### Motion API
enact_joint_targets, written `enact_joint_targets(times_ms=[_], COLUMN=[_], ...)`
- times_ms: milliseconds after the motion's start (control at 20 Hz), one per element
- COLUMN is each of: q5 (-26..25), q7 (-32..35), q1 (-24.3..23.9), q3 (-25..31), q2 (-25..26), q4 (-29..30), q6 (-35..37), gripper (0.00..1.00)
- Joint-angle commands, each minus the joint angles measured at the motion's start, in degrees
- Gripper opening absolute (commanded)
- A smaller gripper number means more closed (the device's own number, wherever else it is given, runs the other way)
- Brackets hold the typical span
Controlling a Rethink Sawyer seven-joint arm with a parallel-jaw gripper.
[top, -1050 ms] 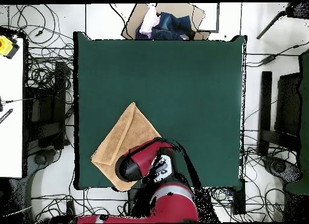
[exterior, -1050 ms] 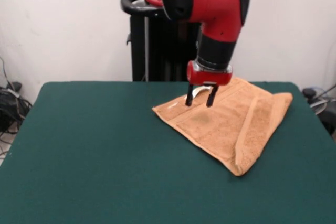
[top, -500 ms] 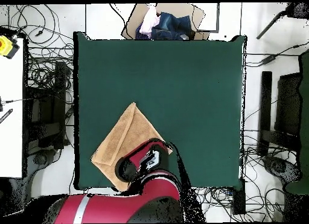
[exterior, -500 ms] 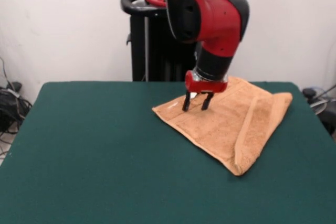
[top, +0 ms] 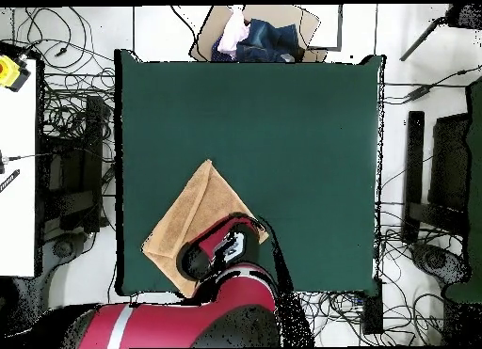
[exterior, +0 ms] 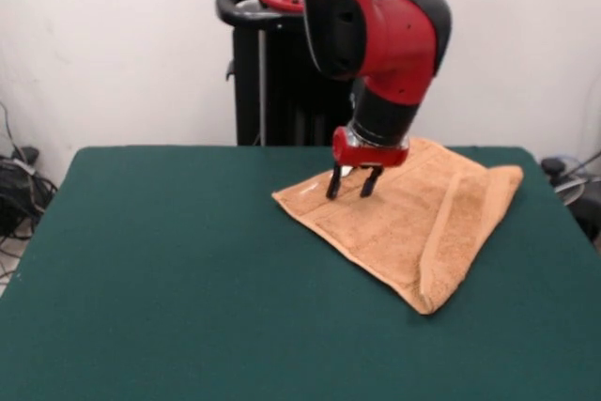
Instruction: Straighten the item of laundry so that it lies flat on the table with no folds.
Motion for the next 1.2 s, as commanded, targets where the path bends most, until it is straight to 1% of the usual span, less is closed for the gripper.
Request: enact_joint_targets(times_ms=[50,150,250,500,700,900,1200], q5=[-2.97,-2.62,-2.49,-4.68,-5.69,-7.19,-10.00], q7=[-2.98,-4.79,-5.48,-6.14,-5.90,-4.80,-5.83], q1=[-3.26,-2.95,-3.26,-5.11,-5.95,-7.31,-10.04], q3=[-0.50,-0.48,-0.01,1.70,2.75,3.75,4.77], q2=[18.49,19.12,19.35,19.45,19.11,18.80,17.81], q4=[-16.17,-17.85,-18.72,-19.14,-19.08,-18.62,-17.97], q6=[9.49,13.74,14.99,12.61,13.13,10.66,8.47], gripper=[1.00,1.00,1.00,1.00,1.00,1.00,1.00])
